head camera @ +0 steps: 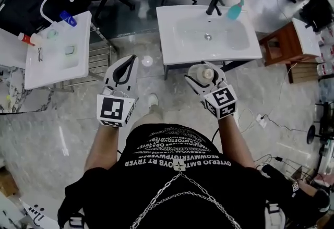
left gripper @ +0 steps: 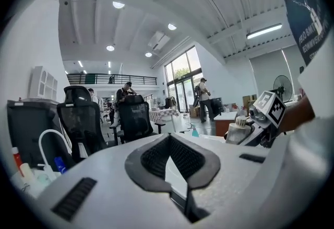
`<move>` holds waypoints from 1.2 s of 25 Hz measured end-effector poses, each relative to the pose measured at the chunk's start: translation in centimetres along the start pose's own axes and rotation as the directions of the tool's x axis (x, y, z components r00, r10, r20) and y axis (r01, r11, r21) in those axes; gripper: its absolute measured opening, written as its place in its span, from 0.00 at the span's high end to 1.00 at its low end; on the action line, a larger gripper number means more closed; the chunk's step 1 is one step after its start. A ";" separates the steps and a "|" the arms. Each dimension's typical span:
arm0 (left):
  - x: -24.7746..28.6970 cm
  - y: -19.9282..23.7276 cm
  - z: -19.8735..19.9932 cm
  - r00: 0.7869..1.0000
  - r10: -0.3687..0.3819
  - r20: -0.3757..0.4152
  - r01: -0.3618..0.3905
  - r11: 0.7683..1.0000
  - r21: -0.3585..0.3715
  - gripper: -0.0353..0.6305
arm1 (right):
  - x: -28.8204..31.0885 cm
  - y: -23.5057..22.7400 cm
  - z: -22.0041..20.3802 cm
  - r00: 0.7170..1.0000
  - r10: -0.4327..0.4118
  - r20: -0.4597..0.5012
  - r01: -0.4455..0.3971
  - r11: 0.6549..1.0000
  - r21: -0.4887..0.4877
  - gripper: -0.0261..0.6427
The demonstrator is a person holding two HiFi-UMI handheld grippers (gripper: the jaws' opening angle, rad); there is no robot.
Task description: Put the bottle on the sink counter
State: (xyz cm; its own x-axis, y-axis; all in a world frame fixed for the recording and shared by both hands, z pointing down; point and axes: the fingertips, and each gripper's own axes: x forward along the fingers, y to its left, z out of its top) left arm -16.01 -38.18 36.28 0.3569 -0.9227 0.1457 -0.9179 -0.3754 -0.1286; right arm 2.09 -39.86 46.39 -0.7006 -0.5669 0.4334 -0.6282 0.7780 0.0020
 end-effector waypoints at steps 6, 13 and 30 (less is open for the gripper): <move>3.8 2.9 -1.1 0.999 -0.034 -0.026 0.034 0.999 0.005 0.94 | 6.9 -3.4 -2.2 0.996 -0.066 -0.055 0.067 0.998 0.020 0.46; 6.2 5.8 -4.1 0.995 -0.043 -0.089 0.041 0.999 -0.018 0.94 | 15.2 -6.6 -6.4 0.988 -0.105 -0.112 0.116 0.989 0.091 0.46; 6.2 10.6 -10.4 0.977 -0.014 -0.211 0.002 0.998 -0.057 0.94 | 28.9 -7.5 -17.6 0.952 -0.028 -0.306 0.055 0.995 0.079 0.46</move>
State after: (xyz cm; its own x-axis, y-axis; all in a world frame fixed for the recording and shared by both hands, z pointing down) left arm -25.36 -46.96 46.03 0.3250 -0.8783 0.3508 -0.9257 -0.3713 -0.0719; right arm -7.50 -57.35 74.82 -0.5455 -0.4785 0.6881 -0.6905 0.7219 -0.0454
